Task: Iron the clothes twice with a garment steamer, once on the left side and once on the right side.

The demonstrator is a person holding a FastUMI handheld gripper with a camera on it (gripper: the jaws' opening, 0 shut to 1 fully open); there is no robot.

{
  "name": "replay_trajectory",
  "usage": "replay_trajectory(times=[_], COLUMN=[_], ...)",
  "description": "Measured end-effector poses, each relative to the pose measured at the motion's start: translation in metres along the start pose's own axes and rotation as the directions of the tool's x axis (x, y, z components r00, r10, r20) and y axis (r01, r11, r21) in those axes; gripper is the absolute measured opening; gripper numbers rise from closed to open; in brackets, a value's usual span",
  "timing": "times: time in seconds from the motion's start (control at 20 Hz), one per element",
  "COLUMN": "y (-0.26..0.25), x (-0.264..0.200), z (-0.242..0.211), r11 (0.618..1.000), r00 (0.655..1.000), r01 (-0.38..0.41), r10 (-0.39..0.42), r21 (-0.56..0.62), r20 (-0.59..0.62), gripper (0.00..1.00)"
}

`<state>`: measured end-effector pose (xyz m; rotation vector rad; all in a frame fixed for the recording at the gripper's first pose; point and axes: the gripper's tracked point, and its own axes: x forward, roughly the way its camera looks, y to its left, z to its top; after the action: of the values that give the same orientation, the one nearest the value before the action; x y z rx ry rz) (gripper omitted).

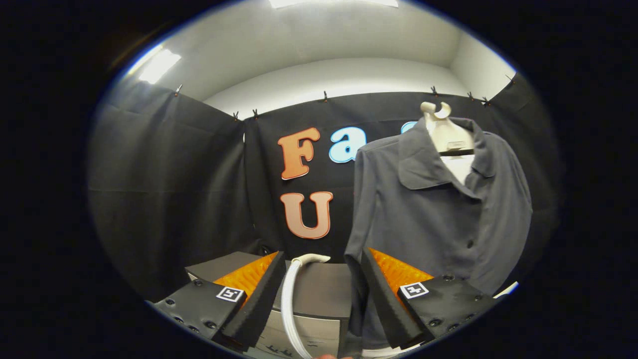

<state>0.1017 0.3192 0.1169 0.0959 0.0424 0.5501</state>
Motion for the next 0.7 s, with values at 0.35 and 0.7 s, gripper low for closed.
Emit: replay_trajectory(times=[0.35, 0.7], y=[0.044, 0.049], x=[0.127, 0.237], z=[-0.035, -0.085], r11=[0.996, 0.998], r00=[0.977, 0.935], r01=[-0.042, 0.016], r10=[0.057, -0.033], r21=[0.076, -0.053], r20=[-0.203, -0.352], gripper=[0.98, 0.97])
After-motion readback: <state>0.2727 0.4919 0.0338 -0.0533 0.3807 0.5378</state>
